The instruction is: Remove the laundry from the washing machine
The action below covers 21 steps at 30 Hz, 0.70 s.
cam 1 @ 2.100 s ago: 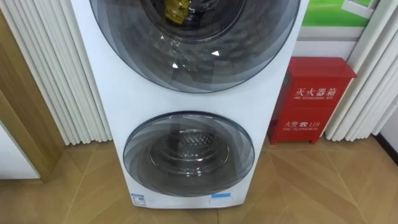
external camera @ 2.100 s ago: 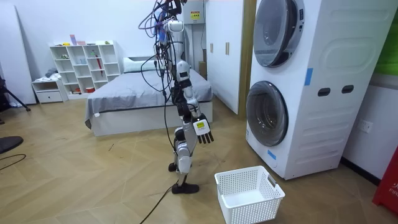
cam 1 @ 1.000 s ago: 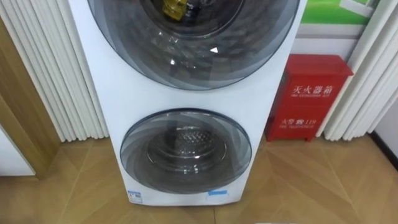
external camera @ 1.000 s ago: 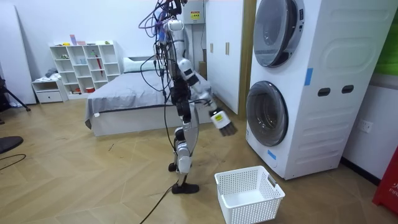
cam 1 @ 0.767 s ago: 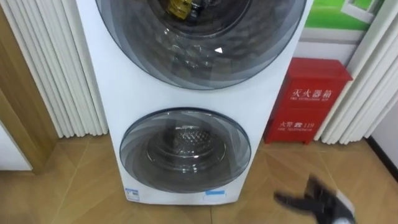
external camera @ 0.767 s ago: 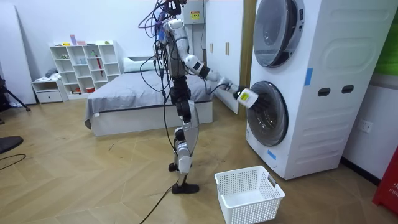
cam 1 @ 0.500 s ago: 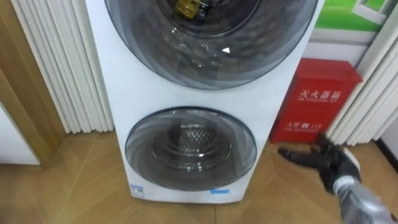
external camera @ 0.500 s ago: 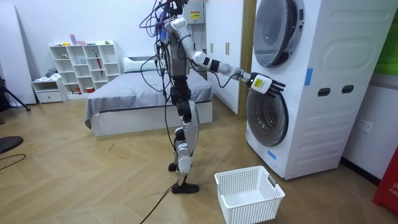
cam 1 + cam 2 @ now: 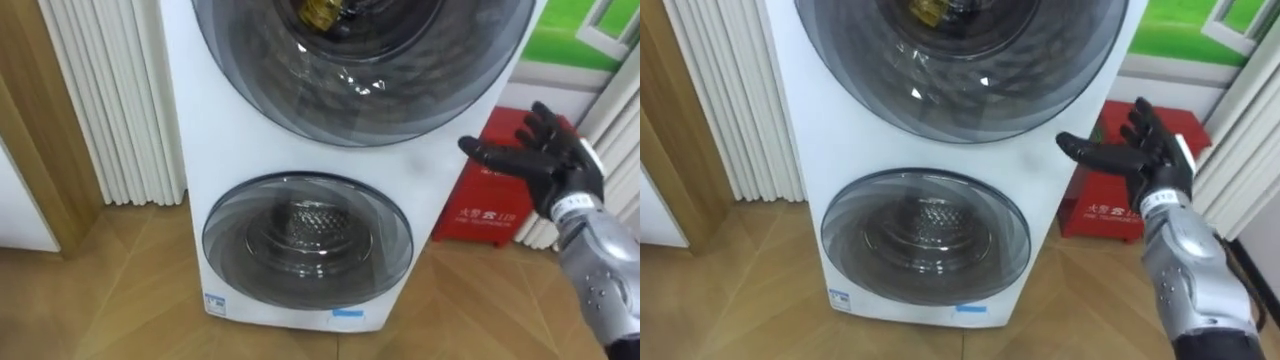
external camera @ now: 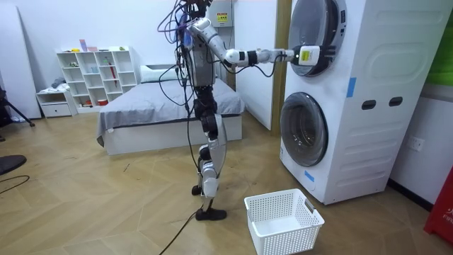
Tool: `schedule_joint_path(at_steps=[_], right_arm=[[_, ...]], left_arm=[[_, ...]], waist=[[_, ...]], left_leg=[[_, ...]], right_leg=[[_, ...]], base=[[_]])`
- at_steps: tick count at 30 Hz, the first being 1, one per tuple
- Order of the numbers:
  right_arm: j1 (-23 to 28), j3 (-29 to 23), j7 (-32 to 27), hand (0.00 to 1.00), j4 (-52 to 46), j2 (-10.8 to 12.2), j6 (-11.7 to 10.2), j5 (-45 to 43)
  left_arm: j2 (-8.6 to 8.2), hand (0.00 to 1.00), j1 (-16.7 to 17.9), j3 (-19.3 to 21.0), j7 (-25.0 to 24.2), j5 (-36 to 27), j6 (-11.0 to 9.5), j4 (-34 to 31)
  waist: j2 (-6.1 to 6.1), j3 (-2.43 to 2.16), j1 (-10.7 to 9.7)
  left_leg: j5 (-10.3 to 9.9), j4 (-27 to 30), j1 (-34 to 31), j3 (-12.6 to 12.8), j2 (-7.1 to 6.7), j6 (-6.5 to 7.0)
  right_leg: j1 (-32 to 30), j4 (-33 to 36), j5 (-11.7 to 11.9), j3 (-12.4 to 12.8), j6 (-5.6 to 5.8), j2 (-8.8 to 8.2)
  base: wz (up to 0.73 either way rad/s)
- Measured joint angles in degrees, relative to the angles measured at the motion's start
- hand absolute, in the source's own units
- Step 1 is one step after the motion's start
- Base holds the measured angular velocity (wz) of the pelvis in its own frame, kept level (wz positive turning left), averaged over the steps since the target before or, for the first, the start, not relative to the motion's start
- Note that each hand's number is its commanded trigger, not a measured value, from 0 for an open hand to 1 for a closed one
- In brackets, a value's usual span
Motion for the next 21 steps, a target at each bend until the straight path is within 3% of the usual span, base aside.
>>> schedule_joint_path(at_steps=[9, 21], right_arm=[[-4.4, 0.6, -3.2, 0.0, -6.5, -0.9, 0.8, -1.5], [-9.2, 1.6, -4.3, 0.0, -10.4, -5.3, 2.5, -1.2]], left_arm=[[0.15, 0.0, 1.1, -0.2, 0.2, 0.1, 0.7, -1.3], [0.18, 0.0, 1.9, -0.2, 0.4, 0.2, 1.1, -4.2]], waist=[[0.49, -0.04, -0.2], [-0.4, -0.33, -0.1]], left_leg=[[0.0, 0.2, -1.1, 0.0, 0.04, -0.01], [0.0, 0.1, -1.1, -0.5, 0.04, 0.0]], right_leg=[[-1.5, 0.9, 0.0, 0.1, -0.01, 0.01], [-1.4, 0.8, 0.0, -0.1, 0.0, 0.02]], base=[[0.0], [0.0]])
